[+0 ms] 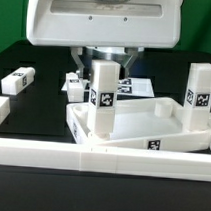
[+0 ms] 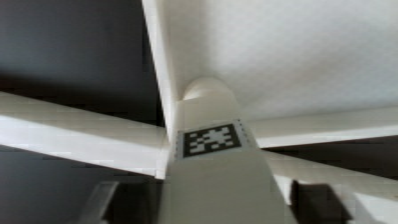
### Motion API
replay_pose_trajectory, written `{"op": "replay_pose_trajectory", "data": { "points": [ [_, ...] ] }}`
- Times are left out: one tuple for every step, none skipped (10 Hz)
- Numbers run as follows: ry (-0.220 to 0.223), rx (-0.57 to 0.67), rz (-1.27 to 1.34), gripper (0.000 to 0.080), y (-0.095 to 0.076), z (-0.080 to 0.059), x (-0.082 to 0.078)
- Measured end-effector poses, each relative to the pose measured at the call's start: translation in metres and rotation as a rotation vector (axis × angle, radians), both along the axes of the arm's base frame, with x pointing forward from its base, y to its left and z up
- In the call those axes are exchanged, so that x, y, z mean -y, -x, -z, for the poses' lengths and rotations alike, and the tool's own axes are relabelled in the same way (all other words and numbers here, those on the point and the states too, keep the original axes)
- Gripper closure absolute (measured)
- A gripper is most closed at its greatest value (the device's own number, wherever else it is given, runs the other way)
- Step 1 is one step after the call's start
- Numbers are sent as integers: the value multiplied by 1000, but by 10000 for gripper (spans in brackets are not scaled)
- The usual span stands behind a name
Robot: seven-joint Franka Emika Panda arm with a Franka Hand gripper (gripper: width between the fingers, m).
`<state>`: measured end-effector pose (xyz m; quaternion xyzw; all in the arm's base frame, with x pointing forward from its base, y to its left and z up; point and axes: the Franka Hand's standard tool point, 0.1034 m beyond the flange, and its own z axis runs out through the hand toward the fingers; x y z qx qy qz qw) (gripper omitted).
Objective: Assemble desk
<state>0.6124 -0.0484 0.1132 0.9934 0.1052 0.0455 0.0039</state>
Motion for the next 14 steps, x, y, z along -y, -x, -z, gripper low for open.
{"op": "replay_pose_trajectory", "data": {
  "points": [
    [0,0,0,511,0,0,0],
    [0,0,1,511,0,0,0],
    [-1,0,10,511,0,0,0],
    [-2,0,13,511,0,0,0],
    [-10,0,77,511,0,0,-1],
    [-17,0,141,511,0,0,-1],
    [-24,0,201,511,0,0,-1],
    [-31,0,275,511,0,0,-1],
    [-38,0,339,511,0,0,-1],
    [-49,-1,430,511,0,1,-2],
    [-66,-1,535,511,0,1,-2],
    [-82,4,617,511,0,1,-2],
    [-97,4,696,511,0,1,-2],
    [-116,2,804,511,0,1,-1]
  ]
}}
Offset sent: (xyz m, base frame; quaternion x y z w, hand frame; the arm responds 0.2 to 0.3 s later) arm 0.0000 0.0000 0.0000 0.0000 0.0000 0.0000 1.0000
